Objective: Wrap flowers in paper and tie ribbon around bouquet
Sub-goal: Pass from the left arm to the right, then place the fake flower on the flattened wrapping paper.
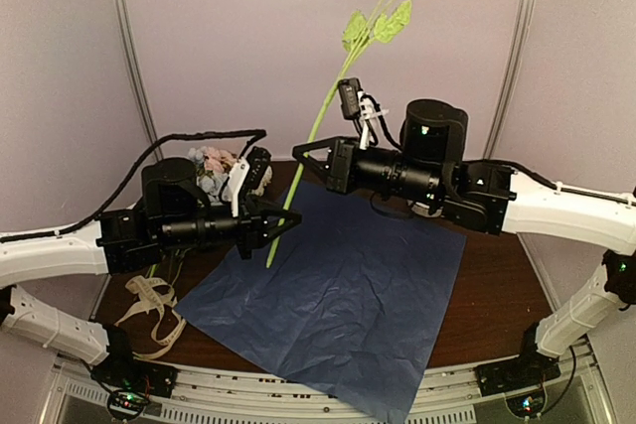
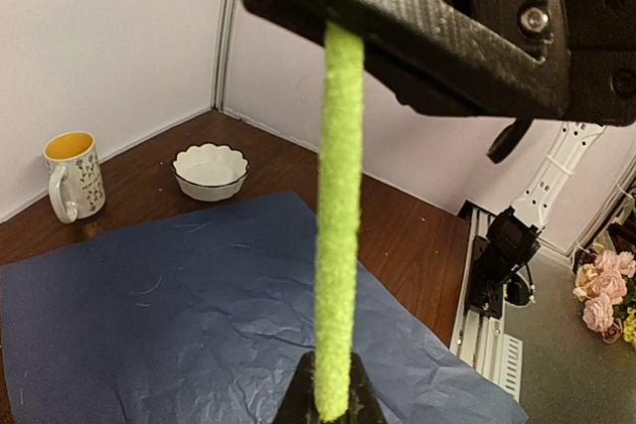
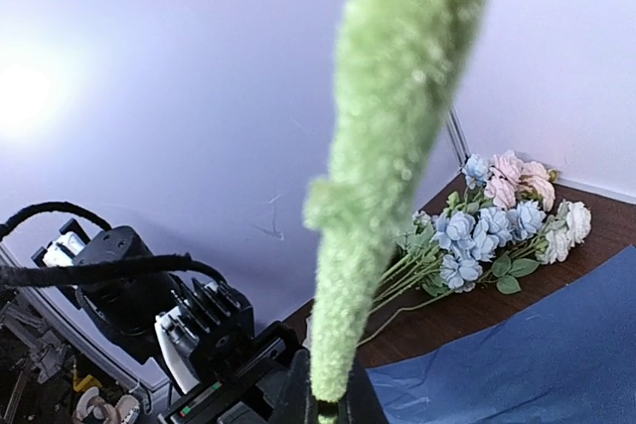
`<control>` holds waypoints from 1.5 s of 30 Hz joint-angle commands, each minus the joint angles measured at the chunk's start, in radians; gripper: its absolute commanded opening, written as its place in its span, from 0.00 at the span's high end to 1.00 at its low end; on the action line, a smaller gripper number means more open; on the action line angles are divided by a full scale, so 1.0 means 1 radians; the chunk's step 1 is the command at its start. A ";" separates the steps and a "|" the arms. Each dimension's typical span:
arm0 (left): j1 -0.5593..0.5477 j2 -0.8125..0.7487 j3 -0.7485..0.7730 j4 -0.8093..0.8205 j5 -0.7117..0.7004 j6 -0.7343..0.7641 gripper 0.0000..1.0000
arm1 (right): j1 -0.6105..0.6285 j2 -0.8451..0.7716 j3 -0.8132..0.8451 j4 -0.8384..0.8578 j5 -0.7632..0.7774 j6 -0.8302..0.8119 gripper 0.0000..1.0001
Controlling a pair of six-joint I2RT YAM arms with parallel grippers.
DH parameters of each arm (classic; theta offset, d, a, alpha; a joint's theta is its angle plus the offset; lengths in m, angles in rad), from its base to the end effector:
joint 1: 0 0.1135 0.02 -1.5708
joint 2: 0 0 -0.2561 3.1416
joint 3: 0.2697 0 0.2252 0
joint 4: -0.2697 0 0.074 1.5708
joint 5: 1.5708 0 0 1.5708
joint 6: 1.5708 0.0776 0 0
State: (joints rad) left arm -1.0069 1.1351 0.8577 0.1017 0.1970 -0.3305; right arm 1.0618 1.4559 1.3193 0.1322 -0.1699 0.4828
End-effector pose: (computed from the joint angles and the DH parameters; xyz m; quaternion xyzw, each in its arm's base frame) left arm 0.1394 -0.2489 0.3177 0.3127 0.6985 -0.4554 0.4548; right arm 0.1661 0.3245 0.3971 -0.2589 0.6596 0.5336 0.4616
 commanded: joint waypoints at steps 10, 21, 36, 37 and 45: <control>0.142 0.015 0.091 -0.329 -0.244 -0.105 0.35 | -0.087 0.088 0.215 -0.784 0.156 -0.024 1.00; 0.564 0.100 0.116 -0.623 -0.274 -0.185 0.33 | -0.102 0.480 0.434 -1.096 -0.052 -0.119 1.00; 0.841 0.160 0.054 -0.626 -0.231 -0.139 0.30 | -0.148 0.797 0.667 -1.168 0.189 -0.088 0.57; 0.855 0.171 0.051 -0.621 -0.229 -0.144 0.30 | -0.148 0.787 0.665 -1.170 0.188 -0.090 0.56; 0.952 0.255 0.042 -0.561 -0.210 -0.157 0.51 | -0.143 0.632 0.510 -1.090 0.189 -0.113 0.56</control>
State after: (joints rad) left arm -0.0807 1.3560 0.8997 -0.5209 -0.0216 -0.4889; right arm 0.9138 2.2028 1.8965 -0.9958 -0.0174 0.3798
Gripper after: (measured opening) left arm 0.549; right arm 0.438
